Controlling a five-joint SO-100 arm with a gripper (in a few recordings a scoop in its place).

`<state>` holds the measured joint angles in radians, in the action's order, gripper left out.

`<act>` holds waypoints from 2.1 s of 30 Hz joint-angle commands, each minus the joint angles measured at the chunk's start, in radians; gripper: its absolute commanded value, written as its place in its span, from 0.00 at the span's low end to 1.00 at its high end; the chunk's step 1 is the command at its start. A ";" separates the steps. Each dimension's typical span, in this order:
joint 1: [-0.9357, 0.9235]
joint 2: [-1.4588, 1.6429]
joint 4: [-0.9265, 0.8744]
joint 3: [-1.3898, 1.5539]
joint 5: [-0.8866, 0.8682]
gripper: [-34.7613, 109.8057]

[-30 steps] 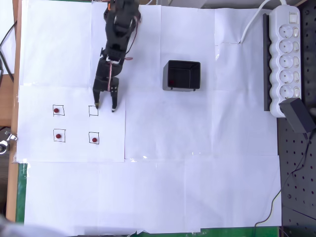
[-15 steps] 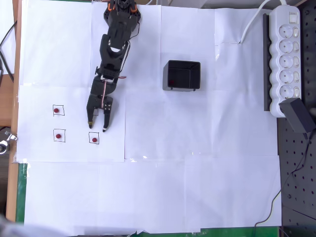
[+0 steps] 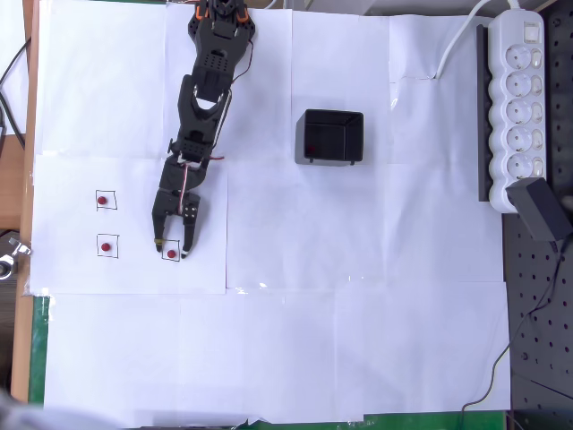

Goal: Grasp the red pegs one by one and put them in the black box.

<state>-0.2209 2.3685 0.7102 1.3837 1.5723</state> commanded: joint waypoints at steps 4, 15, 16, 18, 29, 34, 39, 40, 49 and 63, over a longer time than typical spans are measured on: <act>0.011 0.026 -0.020 0.064 0.008 0.35; 0.021 -0.169 -0.486 0.086 -0.032 0.24; 0.034 -0.284 -0.857 0.156 -0.038 0.24; 0.092 -0.483 -1.539 0.327 -0.092 0.24; 0.900 -0.937 -2.511 0.667 0.311 0.24; 0.973 -0.815 -2.376 0.520 0.353 0.24; 0.977 -0.607 -2.215 0.492 0.333 0.24; 0.982 -0.581 -2.200 0.486 0.331 0.24; 0.881 -0.945 -2.237 0.626 0.380 0.37; -0.298 -0.991 -0.443 -0.802 -0.112 0.37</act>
<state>-0.4633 1.2487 -0.0245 0.5614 1.3790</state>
